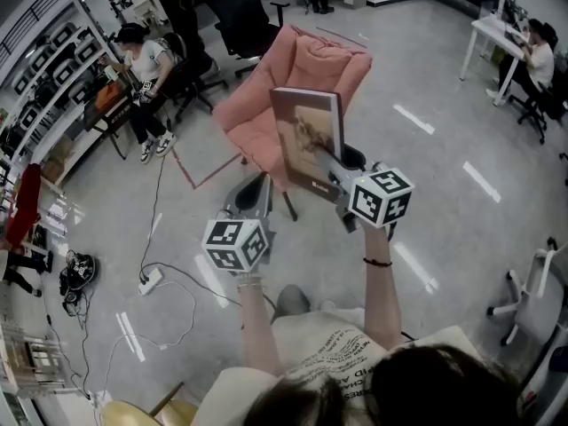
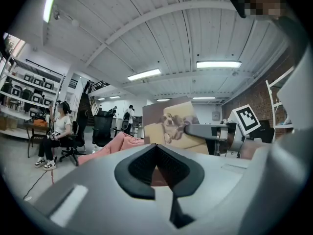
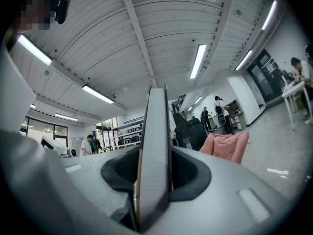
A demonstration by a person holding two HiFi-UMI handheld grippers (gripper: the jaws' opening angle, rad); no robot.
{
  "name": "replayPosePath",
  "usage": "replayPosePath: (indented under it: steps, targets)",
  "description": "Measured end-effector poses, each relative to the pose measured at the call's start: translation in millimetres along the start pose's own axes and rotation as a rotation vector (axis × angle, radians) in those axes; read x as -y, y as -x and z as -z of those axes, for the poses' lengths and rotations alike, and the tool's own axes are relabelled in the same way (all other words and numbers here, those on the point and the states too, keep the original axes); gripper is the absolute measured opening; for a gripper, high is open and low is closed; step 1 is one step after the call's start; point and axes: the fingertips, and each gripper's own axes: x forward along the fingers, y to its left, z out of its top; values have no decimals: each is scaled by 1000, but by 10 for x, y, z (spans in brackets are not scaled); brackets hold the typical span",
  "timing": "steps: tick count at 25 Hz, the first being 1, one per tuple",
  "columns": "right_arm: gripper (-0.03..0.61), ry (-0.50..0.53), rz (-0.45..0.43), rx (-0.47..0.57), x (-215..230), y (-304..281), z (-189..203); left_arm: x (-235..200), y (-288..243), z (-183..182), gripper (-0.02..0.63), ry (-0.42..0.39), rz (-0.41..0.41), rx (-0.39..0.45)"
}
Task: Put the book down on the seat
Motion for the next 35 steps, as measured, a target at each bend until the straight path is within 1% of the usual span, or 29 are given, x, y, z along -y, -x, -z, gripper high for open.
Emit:
replayPosePath:
  steps: [3,7,11,16,18,21,23,27,35]
  targets:
    - [150,-16,0,-11,15,-72,58,-93,15,53,-6,13,-16,-14]
    - [149,-49,10,-16,165,-190,119,-191,-84,120,-6,14,-28,-40]
    - [150,-77,18,-33,218,-466,240,-469,-164,149,-6,29,-36,-46]
    - [149,-77,4,-64,280,-766,387,-691,-363,306,-6,53,-27,-69]
    - [149,-77,9,-76,315,-978,378,-858,-482,274,-6,56,-19,-84]
    - [149,-84,21,-96,329,-1514,237,-1310,-703,40,-6,77,5,-101]
    - [149,-87,25,-101,375,-1779,230,-1553,-848,-21,-6,87,11,-104]
    - [150,-92,33,-81,546,-1954,375,-1711,-1061,127,-6,62,30,-108]
    - [149,-76,44,-79,737,-2265,581,-1977,-1381,305,-6,50,66,-106]
